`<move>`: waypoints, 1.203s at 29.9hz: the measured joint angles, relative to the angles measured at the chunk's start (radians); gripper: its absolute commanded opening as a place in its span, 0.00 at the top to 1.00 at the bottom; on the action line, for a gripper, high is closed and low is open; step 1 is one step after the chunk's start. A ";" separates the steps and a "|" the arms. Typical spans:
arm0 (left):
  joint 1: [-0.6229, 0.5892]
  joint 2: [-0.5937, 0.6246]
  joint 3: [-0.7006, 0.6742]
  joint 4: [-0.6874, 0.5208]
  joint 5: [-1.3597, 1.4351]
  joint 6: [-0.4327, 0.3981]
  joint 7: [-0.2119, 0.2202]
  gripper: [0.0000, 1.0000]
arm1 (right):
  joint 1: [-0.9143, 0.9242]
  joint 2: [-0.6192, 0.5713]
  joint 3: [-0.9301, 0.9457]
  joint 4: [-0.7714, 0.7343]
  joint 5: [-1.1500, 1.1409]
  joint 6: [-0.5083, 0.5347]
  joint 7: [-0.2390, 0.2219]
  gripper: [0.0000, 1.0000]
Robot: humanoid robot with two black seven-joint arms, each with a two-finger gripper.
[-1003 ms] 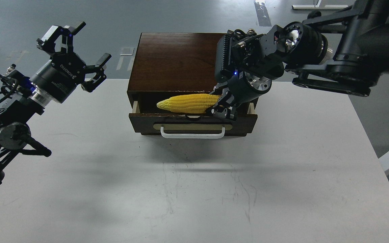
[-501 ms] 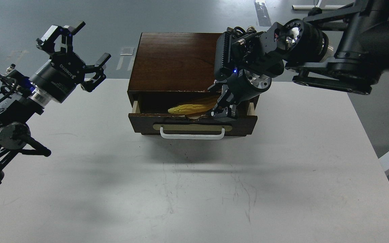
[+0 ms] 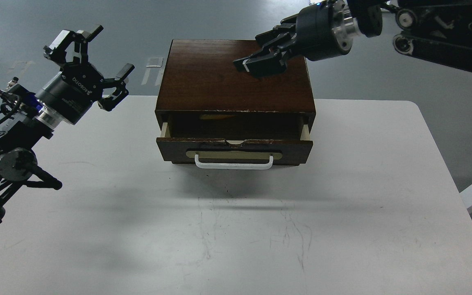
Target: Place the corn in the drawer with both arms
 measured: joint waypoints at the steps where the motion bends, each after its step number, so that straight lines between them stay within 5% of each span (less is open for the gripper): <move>1: 0.000 -0.001 0.000 0.000 0.000 0.000 0.000 0.02 | -0.024 -0.027 0.011 0.001 0.065 0.000 0.000 0.11; 13: 0.023 -0.022 0.002 0.000 0.000 0.000 0.000 0.02 | -0.629 -0.242 0.481 -0.044 0.481 -0.019 0.000 0.02; 21: 0.046 -0.034 0.002 0.002 0.002 0.000 0.000 0.02 | -0.953 -0.210 0.734 -0.107 0.620 -0.020 0.000 0.00; 36: 0.082 -0.063 0.008 0.011 0.011 0.000 0.000 0.02 | -1.141 -0.083 0.833 -0.180 0.756 -0.020 0.000 0.00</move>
